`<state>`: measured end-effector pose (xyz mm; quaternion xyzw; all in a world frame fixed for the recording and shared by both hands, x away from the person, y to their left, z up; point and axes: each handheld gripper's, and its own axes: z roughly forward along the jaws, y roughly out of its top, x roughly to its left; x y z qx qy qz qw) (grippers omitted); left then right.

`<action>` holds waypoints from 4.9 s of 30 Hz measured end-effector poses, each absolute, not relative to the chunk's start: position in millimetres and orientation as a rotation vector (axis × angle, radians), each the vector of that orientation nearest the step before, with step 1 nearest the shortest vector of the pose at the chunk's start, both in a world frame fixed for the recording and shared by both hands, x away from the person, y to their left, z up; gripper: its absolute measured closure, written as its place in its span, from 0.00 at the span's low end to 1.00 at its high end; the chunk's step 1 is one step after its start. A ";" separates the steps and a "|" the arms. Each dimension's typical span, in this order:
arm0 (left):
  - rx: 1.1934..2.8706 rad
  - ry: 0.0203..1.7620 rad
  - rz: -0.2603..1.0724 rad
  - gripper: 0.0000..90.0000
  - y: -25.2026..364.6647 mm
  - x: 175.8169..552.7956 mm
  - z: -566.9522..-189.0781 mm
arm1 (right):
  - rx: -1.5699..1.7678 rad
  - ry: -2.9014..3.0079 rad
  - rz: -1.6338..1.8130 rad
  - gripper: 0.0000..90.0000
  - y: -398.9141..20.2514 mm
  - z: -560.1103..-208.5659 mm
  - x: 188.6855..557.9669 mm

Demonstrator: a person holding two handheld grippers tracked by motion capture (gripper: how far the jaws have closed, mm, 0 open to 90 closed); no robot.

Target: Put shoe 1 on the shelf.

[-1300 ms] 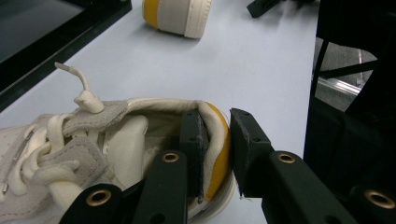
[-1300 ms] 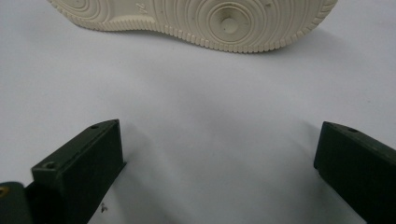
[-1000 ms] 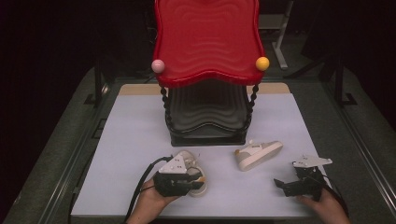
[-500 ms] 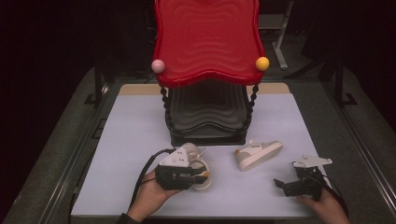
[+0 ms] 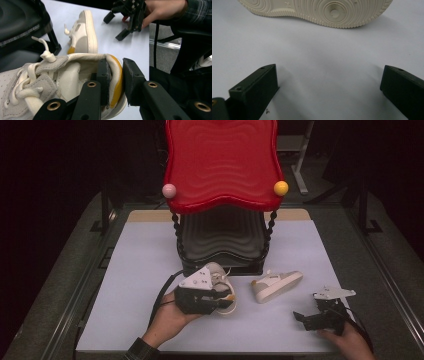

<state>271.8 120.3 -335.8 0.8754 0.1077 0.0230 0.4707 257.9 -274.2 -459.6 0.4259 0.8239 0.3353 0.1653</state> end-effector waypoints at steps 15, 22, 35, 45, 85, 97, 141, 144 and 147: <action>2.152 0.203 0.100 0.85 107.8 294.4 -310.3 | 1.213 2.346 0.955 0.01 -274.1 -459.5 257.7; 2.169 0.178 0.154 0.85 107.9 312.8 -300.9 | 1.216 2.346 0.957 0.01 -274.0 -459.5 257.7; 2.195 0.103 0.287 0.85 110.0 355.1 -286.0 | 1.215 2.346 0.956 0.01 -274.1 -459.5 257.6; 2.223 0.109 0.366 0.85 112.2 382.7 -292.7 | 1.215 2.346 0.957 0.01 -274.2 -459.5 257.6; 2.051 0.379 0.242 0.89 144.5 336.8 -283.1 | 1.273 2.410 0.980 0.97 -274.1 -427.1 256.4; 2.081 0.496 0.281 1.00 162.2 342.3 -308.7 | 1.084 2.426 1.255 0.99 -229.7 -383.2 295.7; 2.069 0.628 0.403 1.00 161.4 361.4 -342.9 | 0.733 2.470 1.451 1.00 -96.8 -340.1 386.6; 2.058 0.646 0.425 1.00 165.2 363.0 -341.4 | 0.722 2.470 1.450 1.00 -90.9 -337.9 389.1; 2.056 0.668 0.448 1.00 167.2 364.5 -341.5 | 0.726 2.471 1.457 1.00 -87.1 -338.6 391.9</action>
